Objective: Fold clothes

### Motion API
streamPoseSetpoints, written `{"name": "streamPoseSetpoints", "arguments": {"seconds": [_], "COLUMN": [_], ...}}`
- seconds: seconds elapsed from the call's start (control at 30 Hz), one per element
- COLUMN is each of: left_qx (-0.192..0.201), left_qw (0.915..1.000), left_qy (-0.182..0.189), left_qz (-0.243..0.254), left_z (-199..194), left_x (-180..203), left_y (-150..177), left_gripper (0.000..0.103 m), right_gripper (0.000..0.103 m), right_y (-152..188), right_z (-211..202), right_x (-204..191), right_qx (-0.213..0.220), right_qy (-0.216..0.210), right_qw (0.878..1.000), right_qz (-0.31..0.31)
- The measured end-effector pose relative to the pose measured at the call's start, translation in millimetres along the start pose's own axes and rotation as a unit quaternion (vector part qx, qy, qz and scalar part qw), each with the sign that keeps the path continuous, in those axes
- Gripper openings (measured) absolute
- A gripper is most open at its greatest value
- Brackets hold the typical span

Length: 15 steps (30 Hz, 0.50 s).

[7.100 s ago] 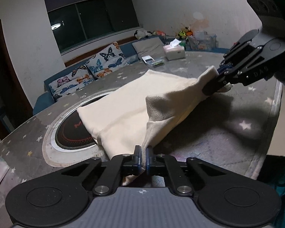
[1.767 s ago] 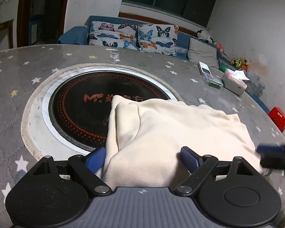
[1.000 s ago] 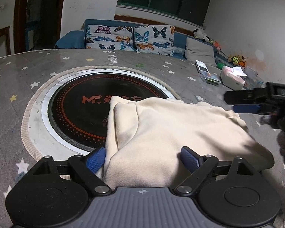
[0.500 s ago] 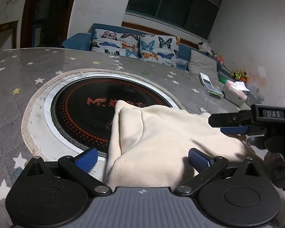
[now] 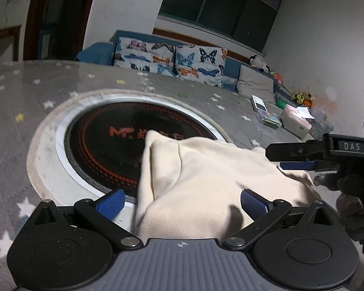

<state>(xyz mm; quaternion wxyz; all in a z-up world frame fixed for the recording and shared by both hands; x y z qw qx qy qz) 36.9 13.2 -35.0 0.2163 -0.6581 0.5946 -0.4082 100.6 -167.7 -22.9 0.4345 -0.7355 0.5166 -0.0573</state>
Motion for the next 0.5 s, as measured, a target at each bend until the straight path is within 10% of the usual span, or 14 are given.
{"name": "streamPoseSetpoints", "arguments": {"seconds": [0.5], "left_qx": [0.007], "left_qw": [0.9974], "left_qy": [-0.06], "left_qz": [0.04], "left_z": [-7], "left_x": [-11], "left_y": [-6], "left_gripper": [0.103], "right_gripper": [0.099], "right_y": [11], "right_z": [-9], "right_x": [-15], "right_qx": [0.001], "right_qy": [0.022], "right_qw": [0.999], "right_qz": [-0.026]}}
Point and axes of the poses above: each gripper's, at about its wrist camera, not at the fingertips, and z roughly the way its jaws point, x to its right, y to its underside, the point moved 9 cm from there along z, roughly the way its jaws point, and after that the axes turned 3 degrees about -z, right-handed, at the moved point
